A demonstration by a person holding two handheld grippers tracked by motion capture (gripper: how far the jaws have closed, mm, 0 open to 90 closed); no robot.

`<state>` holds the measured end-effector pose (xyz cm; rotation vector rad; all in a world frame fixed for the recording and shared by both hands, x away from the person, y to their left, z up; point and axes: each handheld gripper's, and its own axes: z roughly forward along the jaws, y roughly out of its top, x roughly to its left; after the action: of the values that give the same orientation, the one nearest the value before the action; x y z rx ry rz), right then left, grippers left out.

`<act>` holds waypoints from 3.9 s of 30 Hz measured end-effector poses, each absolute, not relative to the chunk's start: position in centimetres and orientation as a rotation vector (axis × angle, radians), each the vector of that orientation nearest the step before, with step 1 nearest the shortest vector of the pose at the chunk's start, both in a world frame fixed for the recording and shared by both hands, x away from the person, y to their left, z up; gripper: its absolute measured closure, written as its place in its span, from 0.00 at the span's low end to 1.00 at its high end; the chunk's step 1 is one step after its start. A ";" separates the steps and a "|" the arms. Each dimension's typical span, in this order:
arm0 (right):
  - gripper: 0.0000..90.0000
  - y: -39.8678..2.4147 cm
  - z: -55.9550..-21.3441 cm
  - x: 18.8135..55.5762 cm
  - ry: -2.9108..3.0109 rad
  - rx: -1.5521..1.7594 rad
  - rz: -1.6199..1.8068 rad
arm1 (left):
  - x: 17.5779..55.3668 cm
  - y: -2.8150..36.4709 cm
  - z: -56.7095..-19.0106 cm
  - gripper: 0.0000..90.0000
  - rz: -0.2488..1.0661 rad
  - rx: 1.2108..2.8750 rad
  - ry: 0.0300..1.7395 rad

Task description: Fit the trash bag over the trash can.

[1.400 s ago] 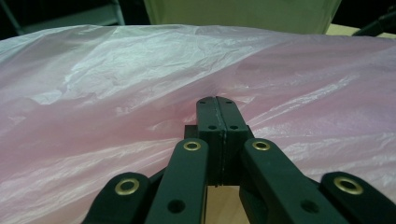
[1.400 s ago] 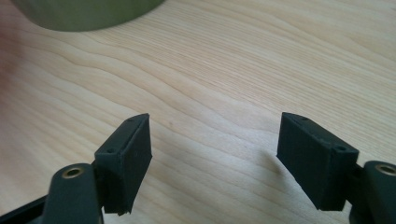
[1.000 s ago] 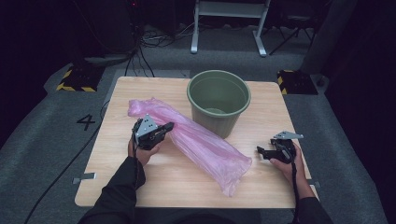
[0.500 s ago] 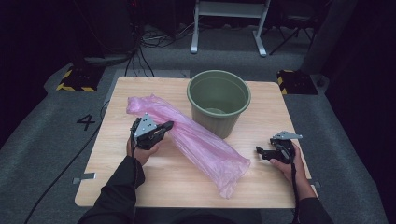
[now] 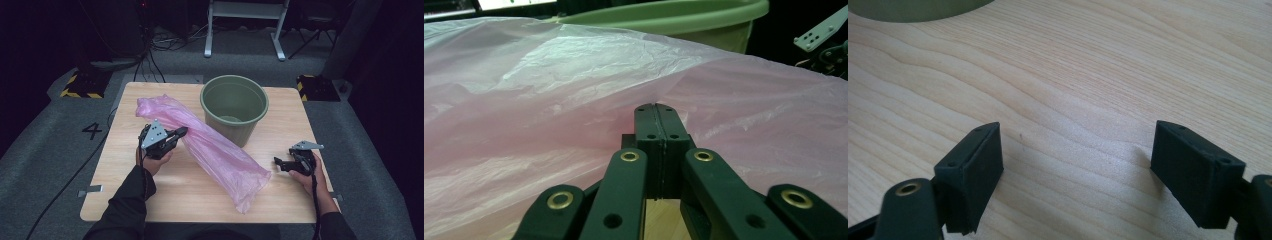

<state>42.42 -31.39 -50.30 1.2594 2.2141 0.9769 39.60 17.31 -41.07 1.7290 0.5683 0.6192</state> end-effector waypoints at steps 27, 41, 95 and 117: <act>0.23 -31.3 -50.3 42.1 2.218 1.254 0.981 | 38.3 15.0 -36.4 1.00 0.668 1.645 0.399; 0.30 -33.0 -47.1 41.1 2.171 1.210 1.219 | 40.7 10.4 -35.2 1.00 0.627 1.785 0.291; 0.23 -25.0 -33.7 34.8 2.207 0.789 1.494 | 42.5 5.2 -34.8 1.00 0.670 1.928 0.272; 0.86 -21.8 -39.7 37.1 2.379 0.707 1.282 | 41.4 4.2 -34.7 0.89 0.587 1.885 0.222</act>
<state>37.11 -21.81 -39.66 0.7073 2.3790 1.2823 41.35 4.22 -34.69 1.8849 0.2224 0.5869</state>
